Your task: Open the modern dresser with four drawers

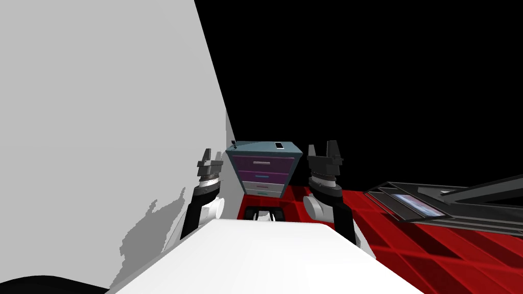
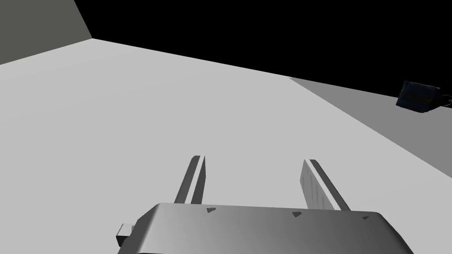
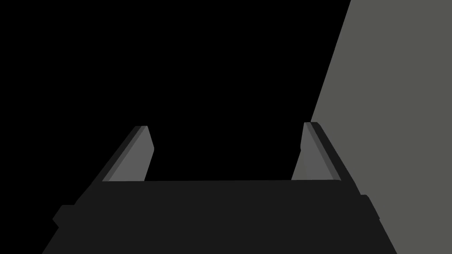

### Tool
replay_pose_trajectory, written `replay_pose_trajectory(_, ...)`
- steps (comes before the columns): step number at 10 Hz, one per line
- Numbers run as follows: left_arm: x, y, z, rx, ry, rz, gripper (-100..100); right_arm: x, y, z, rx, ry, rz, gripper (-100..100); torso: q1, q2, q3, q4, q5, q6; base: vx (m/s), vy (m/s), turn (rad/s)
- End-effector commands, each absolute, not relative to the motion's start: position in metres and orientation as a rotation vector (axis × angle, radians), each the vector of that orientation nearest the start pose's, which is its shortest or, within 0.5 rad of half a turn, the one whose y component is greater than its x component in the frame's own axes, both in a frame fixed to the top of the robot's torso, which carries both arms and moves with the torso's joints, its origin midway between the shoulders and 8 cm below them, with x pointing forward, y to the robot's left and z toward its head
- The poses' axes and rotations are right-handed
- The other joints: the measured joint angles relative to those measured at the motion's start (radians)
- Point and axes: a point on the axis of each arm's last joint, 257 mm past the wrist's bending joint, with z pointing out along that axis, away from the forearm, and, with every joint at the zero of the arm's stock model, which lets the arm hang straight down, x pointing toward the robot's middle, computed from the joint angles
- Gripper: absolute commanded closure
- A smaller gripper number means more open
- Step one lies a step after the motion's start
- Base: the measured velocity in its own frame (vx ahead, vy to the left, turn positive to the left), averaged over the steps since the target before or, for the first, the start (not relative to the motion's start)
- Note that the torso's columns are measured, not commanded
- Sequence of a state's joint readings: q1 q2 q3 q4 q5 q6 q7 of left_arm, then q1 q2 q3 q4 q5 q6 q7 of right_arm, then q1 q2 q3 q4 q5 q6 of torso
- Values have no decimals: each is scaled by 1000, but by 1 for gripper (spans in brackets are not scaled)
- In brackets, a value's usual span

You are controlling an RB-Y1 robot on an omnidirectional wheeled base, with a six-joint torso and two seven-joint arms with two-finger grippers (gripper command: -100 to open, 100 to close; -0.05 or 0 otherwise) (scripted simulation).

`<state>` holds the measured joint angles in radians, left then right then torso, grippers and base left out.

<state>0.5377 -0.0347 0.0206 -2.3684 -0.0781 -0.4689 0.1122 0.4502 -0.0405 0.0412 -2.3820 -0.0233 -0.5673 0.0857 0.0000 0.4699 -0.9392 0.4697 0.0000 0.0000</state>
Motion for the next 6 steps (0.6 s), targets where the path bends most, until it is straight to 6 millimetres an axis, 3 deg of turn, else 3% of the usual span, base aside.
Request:
replay_pose_trajectory(1, 328, 282, 46, -654, 584, -1324, 0, 311, -252, 94, 450, 495, 1342, 0, 0, 74, -148, 74, 0, 0, 0, 0, 0)
replay_pose_trajectory(2, 328, 282, 46, -654, 584, -1324, 0, 310, -252, 94, 450, 495, 1342, 0, 0, 148, -295, 148, 0, 0, 0, 0, 0)
replay_pose_trajectory(3, 332, 276, 40, -627, 633, -1328, -100, 310, -252, 94, 450, 495, 1342, 0, 0, 221, -443, 221, 0, 0, 8, -4, -4)
replay_pose_trajectory(6, 344, 268, 19, -595, 727, -1329, -100, 311, -252, 93, 451, 495, 1341, 0, 0, 267, -536, 267, 0, 0, 6, -12, -10)
